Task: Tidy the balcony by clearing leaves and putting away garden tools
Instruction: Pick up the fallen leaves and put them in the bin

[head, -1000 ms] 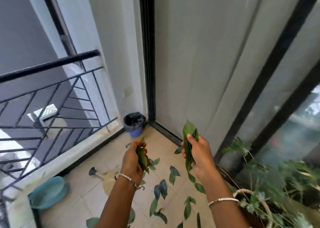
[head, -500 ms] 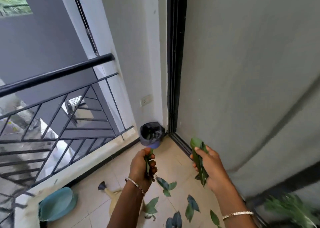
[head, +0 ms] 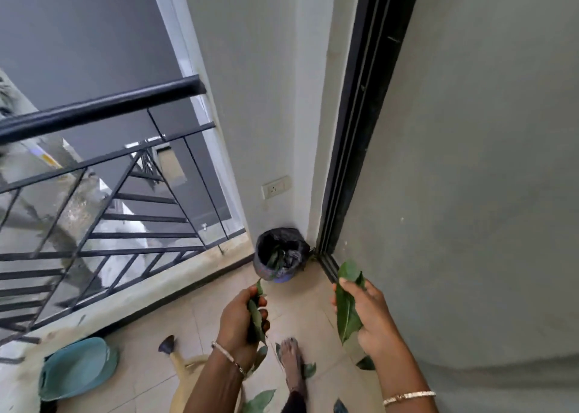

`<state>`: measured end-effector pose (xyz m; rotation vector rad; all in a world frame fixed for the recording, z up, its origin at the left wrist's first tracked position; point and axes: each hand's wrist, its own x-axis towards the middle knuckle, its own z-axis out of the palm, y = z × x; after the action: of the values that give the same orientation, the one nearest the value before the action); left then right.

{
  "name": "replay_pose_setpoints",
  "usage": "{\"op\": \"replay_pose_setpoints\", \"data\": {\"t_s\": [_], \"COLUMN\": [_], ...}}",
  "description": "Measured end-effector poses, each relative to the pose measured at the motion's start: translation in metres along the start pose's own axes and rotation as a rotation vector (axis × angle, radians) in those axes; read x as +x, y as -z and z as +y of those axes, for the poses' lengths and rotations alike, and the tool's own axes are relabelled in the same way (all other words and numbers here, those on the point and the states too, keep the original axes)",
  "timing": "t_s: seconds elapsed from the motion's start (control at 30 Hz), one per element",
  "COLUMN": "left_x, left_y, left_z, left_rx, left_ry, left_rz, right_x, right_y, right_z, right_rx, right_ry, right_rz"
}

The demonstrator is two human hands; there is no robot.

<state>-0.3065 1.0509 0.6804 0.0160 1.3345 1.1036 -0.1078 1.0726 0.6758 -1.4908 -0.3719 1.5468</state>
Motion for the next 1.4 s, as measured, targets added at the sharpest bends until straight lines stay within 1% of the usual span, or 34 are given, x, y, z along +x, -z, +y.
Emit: {"op": "replay_pose_setpoints", "data": {"t_s": [0.17,0.3,0.47,0.53,0.6,0.67,0.77,0.83,0.87,0.93,1.0,1.07,1.13,1.2,1.27,1.4], "left_x": [0.123,0.227,0.352,0.394,0.445,0.494,0.551,0.584,0.595,0.614,0.629,0.64,0.65,0.655,0.646,0.602], "left_y": [-0.027,-0.048,-0.065,-0.064,-0.055,-0.043,-0.032,-0.027,-0.027,-0.029,-0.033,-0.036,-0.035,-0.029,-0.029,-0.034], "left_z": [0.007,0.01,0.004,-0.004,-0.017,-0.031,-0.051,-0.063,-0.067,-0.073,-0.077,-0.079,-0.081,-0.087,-0.088,-0.082], "left_rx": [-0.036,-0.025,0.022,0.042,0.049,0.049,0.065,0.059,0.062,0.062,0.002,-0.063,-0.061,-0.021,0.059,0.322], "left_ry": [0.086,0.115,0.124,0.161,0.191,0.203,0.212,0.191,0.175,0.145,0.133,0.15,0.169,0.187,0.158,0.054], "left_rz": [0.085,0.175,0.25,0.237,0.272,0.315,0.356,0.385,0.398,0.404,0.384,0.366,0.343,0.325,0.307,0.272], "right_x": [0.117,0.224,0.361,0.41,0.463,0.511,0.555,0.572,0.575,0.577,0.572,0.563,0.553,0.544,0.534,0.515], "right_y": [-0.023,-0.042,-0.079,-0.09,-0.099,-0.107,-0.121,-0.123,-0.122,-0.11,-0.092,-0.072,-0.056,-0.045,-0.04,-0.045], "right_z": [0.021,0.047,0.083,0.097,0.123,0.151,0.18,0.193,0.197,0.209,0.219,0.226,0.233,0.239,0.24,0.227], "right_rx": [-0.094,-0.192,-0.292,-0.333,-0.357,-0.348,-0.213,-0.172,-0.191,-0.259,-0.295,-0.311,-0.329,-0.319,-0.32,-0.3], "right_ry": [-0.155,-0.284,-0.316,-0.319,-0.342,-0.379,-0.452,-0.494,-0.498,-0.485,-0.472,-0.462,-0.446,-0.442,-0.445,-0.42], "right_rz": [-0.02,-0.026,0.017,0.066,0.07,0.041,-0.028,-0.043,-0.036,0.021,0.094,0.141,0.184,0.226,0.255,0.247]}}
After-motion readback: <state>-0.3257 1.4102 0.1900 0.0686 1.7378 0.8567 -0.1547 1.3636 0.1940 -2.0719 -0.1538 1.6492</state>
